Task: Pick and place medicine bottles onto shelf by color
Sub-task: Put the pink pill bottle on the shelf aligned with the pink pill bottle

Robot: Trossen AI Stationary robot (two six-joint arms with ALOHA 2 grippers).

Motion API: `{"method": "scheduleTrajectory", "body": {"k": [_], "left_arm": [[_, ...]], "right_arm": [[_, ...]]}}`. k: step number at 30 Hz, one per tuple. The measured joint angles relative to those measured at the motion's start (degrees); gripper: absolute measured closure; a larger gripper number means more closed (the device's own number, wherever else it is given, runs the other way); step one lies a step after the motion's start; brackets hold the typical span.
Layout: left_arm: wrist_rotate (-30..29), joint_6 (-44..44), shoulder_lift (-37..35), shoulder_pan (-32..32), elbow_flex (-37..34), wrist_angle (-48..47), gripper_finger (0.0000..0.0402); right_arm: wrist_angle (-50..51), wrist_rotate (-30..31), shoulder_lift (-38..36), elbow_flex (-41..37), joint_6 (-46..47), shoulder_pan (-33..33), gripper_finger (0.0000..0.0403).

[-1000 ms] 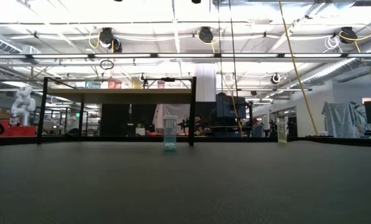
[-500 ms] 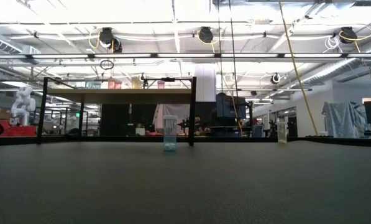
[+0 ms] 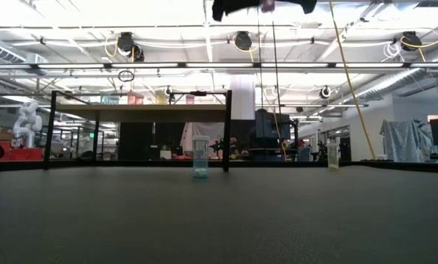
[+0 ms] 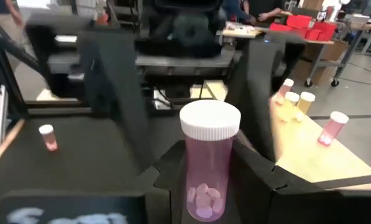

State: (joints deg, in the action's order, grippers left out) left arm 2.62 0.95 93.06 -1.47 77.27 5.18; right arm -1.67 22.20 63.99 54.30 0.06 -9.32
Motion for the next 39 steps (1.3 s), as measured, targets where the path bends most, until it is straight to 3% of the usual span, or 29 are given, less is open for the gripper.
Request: {"method": "scheduleTrajectory", "body": {"k": [30,39], "left_arm": [[0.18,0.0,-0.81,-0.36,0.18,0.58,0.0278],[0.09,0.0,-0.81,-2.45,0.18,1.82,0.0282]], "right_arm": [[-0.24,0.32,0.85,-0.02,-0.33,0.04,0.0303],[-0.47,0.59,0.83,0.02,1.01,1.8,0.0232]]}}
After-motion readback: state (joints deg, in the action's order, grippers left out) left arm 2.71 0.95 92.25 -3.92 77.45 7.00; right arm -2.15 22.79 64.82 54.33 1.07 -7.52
